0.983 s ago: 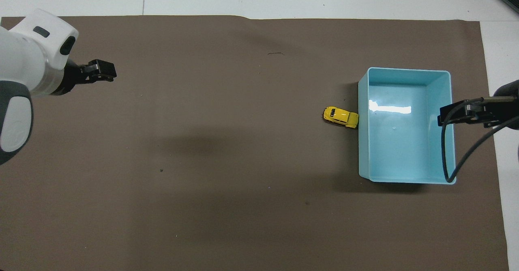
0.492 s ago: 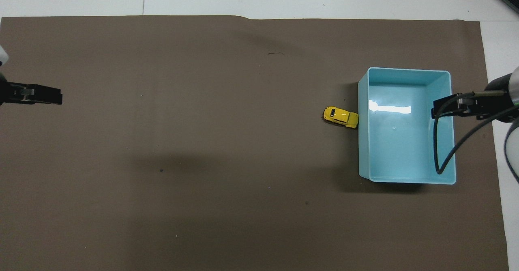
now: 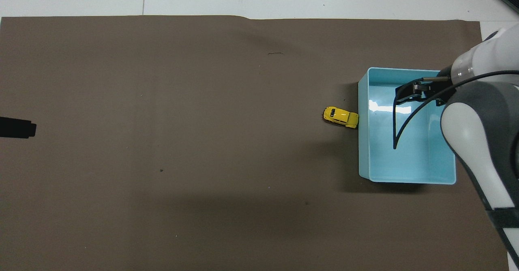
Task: Wind up and store yellow beetle car
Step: 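Move the right gripper off the bin rim toward the car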
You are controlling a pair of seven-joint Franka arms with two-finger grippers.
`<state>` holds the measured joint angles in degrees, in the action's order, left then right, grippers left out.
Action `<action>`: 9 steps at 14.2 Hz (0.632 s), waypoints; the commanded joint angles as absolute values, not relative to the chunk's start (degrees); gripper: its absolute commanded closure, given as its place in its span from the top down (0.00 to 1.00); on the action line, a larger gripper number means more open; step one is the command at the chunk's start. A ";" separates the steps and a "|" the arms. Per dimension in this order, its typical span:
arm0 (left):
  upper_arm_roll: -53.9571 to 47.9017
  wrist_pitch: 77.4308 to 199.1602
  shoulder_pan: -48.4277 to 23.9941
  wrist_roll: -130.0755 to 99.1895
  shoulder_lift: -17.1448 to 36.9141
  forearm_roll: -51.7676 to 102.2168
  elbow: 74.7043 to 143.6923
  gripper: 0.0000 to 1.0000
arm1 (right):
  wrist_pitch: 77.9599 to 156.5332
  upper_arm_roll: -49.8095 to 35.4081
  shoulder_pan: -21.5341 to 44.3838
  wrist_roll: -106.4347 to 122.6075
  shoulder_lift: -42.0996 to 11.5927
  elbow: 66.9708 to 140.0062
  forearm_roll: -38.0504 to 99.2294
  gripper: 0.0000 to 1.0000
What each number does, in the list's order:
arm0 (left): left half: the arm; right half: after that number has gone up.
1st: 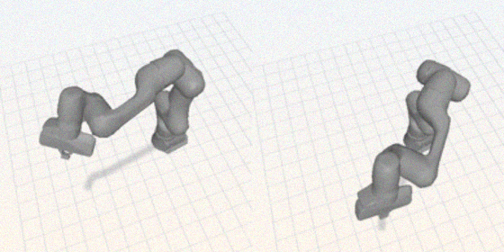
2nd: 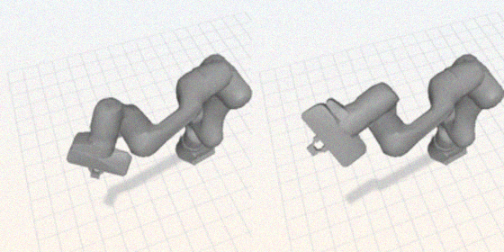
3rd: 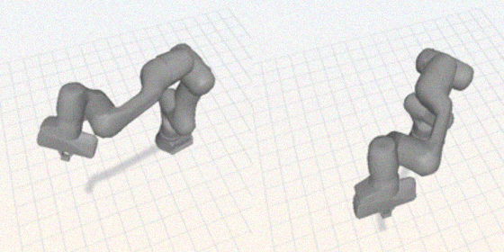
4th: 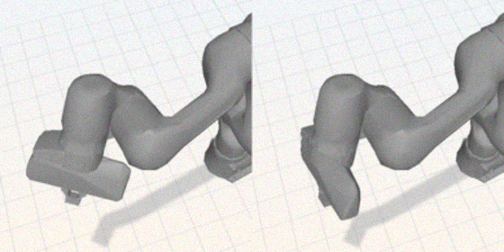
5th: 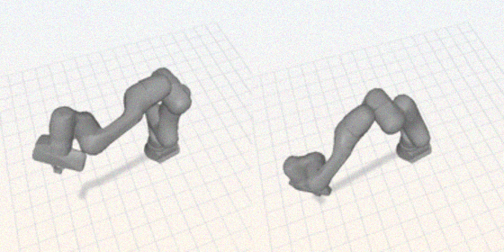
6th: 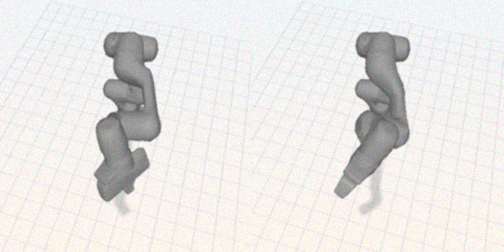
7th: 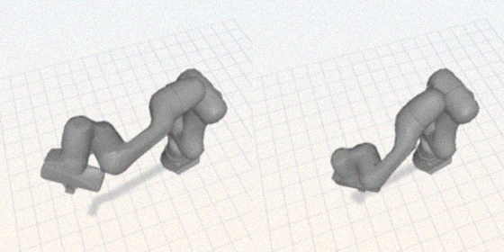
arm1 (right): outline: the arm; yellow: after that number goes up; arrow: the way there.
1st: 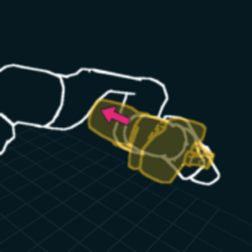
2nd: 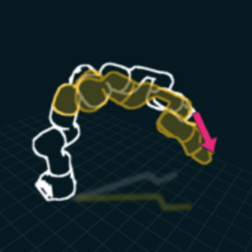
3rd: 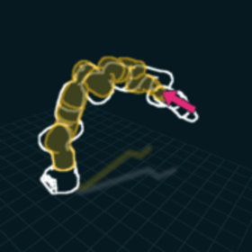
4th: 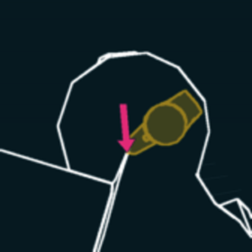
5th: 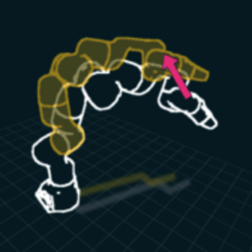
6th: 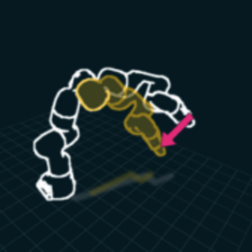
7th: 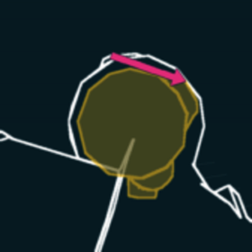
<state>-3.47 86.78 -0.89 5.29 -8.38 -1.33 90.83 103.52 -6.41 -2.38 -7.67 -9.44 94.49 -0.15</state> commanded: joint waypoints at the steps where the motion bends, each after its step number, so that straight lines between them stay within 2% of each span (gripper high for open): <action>1: -2.99 85.78 -1.85 5.19 -8.88 0.08 90.88 1.00 | 106.86 -7.21 -2.81 -12.46 -11.33 94.92 0.00 1.00; 4: -2.90 85.60 -1.67 5.27 -9.05 0.53 91.05 1.00 | 110.12 -7.21 -1.50 -21.15 -11.43 96.50 0.00 1.00; 9: -2.64 84.99 -1.06 5.54 -8.79 0.79 90.44 1.00 | 109.86 -7.21 1.32 -41.18 -10.99 96.94 0.00 1.00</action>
